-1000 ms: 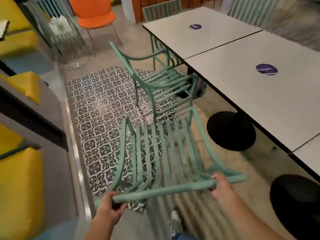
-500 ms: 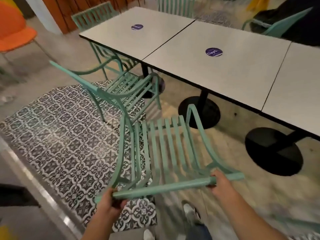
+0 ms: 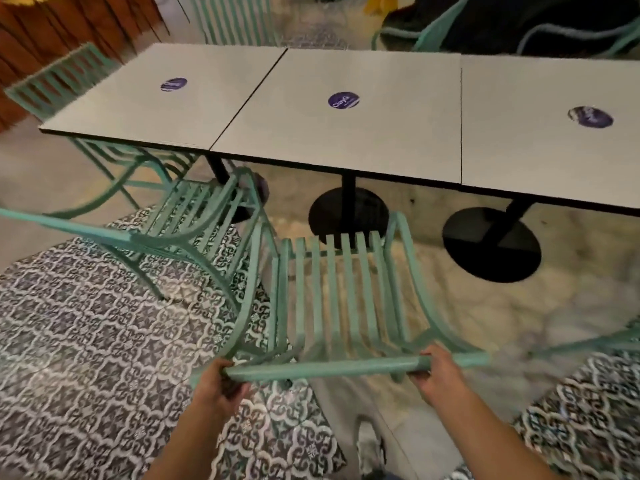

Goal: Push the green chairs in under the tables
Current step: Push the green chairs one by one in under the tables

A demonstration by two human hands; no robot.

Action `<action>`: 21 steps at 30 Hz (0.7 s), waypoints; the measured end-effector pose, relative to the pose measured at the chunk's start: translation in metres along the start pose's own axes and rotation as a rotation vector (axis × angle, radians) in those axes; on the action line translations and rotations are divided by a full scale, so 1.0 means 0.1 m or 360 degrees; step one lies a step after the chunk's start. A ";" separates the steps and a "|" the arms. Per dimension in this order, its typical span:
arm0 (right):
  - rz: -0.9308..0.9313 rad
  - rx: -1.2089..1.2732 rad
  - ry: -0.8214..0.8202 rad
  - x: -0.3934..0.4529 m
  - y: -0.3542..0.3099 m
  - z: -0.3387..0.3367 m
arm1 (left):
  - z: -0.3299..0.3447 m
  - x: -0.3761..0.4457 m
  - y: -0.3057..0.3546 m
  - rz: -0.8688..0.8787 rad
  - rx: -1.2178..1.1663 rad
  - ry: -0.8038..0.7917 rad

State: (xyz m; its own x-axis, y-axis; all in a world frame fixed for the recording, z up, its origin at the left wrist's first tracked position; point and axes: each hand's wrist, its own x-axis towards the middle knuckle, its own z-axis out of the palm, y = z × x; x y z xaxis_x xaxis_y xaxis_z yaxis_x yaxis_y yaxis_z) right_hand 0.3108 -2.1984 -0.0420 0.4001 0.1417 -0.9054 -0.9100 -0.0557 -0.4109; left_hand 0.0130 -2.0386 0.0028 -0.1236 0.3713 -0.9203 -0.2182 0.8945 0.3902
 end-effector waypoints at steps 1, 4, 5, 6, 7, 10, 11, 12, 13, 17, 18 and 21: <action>0.0007 0.0030 0.0015 0.00 0.04 0.03 | 0.02 0.04 0.06 0.0016 0.0043 -0.0017; 0.0000 0.0061 0.0072 -0.04 0.16 0.13 | -0.03 0.17 0.22 0.0050 0.0070 -0.0042; -0.0015 0.0104 0.0082 -0.06 0.23 0.17 | -0.07 0.22 0.30 0.0066 0.0086 -0.0058; -0.0023 0.0137 0.0089 -0.06 0.30 0.21 | -0.11 0.26 0.37 0.0063 0.0108 -0.0082; -0.0020 0.0154 0.0083 -0.08 0.37 0.25 | -0.16 0.31 0.46 0.0062 0.0144 -0.0101; -0.0006 0.0160 0.0021 -0.27 0.51 0.35 | -0.26 0.40 0.69 0.0081 0.0259 -0.0155; -0.0012 0.0172 0.0015 -0.33 0.54 0.39 | -0.28 0.41 0.73 0.0105 0.0293 -0.0174; -0.0022 0.0197 0.0021 -0.37 0.56 0.41 | -0.29 0.41 0.77 0.0125 0.0320 -0.0187; -0.0028 0.0216 0.0016 -0.41 0.59 0.44 | -0.31 0.44 0.81 0.0141 0.0349 -0.0194; -0.0215 0.0152 0.0137 -0.52 0.73 0.48 | -0.45 0.60 0.94 0.0252 0.0497 -0.0121; -0.0437 0.0052 0.0330 -0.55 0.74 0.43 | -0.49 0.63 0.95 0.0304 0.0505 -0.0089; -0.1306 -0.0723 0.0757 -0.72 0.66 0.20 | -0.55 0.61 0.95 0.0904 0.0816 0.0206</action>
State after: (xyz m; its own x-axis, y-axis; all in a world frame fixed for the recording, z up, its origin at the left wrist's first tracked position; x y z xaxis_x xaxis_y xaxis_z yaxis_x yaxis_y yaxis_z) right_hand 0.2198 -2.1926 -0.0021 0.9664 -0.0935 -0.2394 -0.2536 -0.4980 -0.8293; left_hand -0.0687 -1.9446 -0.0149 -0.2016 0.8037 -0.5598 0.3839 0.5907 0.7097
